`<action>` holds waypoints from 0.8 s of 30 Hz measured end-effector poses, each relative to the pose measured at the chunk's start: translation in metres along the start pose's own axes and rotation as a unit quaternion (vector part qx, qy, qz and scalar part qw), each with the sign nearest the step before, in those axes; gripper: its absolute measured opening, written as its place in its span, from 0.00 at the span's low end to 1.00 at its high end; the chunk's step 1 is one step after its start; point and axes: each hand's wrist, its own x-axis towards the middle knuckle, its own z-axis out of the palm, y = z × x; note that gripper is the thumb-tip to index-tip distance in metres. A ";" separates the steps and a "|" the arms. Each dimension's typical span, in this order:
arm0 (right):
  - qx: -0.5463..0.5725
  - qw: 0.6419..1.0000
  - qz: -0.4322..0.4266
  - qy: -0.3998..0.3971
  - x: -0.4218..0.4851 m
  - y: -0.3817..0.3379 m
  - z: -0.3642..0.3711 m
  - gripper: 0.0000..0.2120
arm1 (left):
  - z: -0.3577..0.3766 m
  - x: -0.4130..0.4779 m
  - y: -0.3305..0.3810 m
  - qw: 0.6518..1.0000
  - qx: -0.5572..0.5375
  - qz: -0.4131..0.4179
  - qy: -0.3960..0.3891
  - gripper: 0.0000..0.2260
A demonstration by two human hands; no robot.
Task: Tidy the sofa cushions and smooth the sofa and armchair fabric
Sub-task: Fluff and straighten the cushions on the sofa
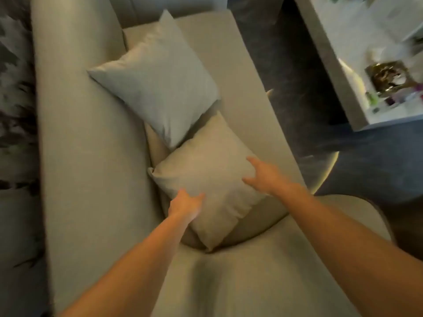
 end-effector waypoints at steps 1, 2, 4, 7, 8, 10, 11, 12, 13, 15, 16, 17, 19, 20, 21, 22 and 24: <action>0.021 1.000 -0.008 0.021 0.026 0.004 0.009 0.37 | 0.015 0.021 0.006 0.999 -0.031 -0.007 0.030 0.37; 0.032 0.999 -0.002 0.040 0.051 0.011 0.019 0.38 | 0.031 0.044 0.009 0.997 -0.041 -0.022 0.061 0.40; 0.036 0.998 0.019 0.045 0.090 0.021 0.044 0.42 | 0.060 0.078 0.018 0.992 -0.029 -0.058 0.105 0.45; 0.091 0.993 0.075 0.025 0.134 0.036 0.088 0.48 | 0.083 0.112 0.011 0.982 -0.008 -0.050 0.179 0.45; 0.098 0.991 0.083 0.025 0.145 0.038 0.095 0.49 | 0.082 0.119 0.004 0.980 0.001 -0.017 0.200 0.45; 0.111 0.990 0.089 0.023 0.166 0.042 0.103 0.53 | 0.074 0.132 -0.009 0.975 0.014 0.047 0.217 0.43; 0.113 0.989 0.087 0.024 0.173 0.044 0.102 0.55 | 0.069 0.136 -0.010 0.973 0.004 0.069 0.221 0.41; 0.111 0.990 0.084 0.025 0.179 0.046 0.101 0.56 | 0.065 0.138 -0.008 0.971 -0.009 0.082 0.224 0.40; 0.112 0.990 0.086 0.023 0.183 0.048 0.099 0.57 | 0.063 0.140 -0.004 0.969 -0.018 0.089 0.229 0.38; 0.132 0.987 0.088 0.015 0.188 0.048 0.092 0.57 | 0.061 0.138 0.006 0.964 -0.036 0.112 0.239 0.32; 0.149 0.985 0.082 0.011 0.189 0.048 0.089 0.56 | 0.058 0.135 0.010 0.960 -0.054 0.133 0.241 0.27; 0.166 0.983 0.077 0.006 0.189 0.048 0.086 0.56 | 0.053 0.132 0.013 0.952 -0.070 0.165 0.247 0.23; 0.194 0.978 0.075 -0.010 0.186 0.047 0.079 0.54 | 0.038 0.124 0.018 0.932 -0.082 0.236 0.262 0.16; 0.215 0.973 0.078 -0.018 0.182 0.044 0.076 0.52 | 0.027 0.119 0.021 0.923 -0.074 0.266 0.266 0.15; 0.244 0.966 0.084 -0.024 0.178 0.040 0.074 0.50 | 0.017 0.113 0.027 0.916 -0.060 0.291 0.269 0.16; 0.277 0.956 0.094 -0.032 0.172 0.035 0.074 0.48 | 0.006 0.105 0.035 0.912 -0.042 0.307 0.269 0.17; 0.346 0.930 0.108 -0.053 0.156 0.021 0.076 0.45 | -0.016 0.088 0.053 0.906 -0.005 0.323 0.272 0.20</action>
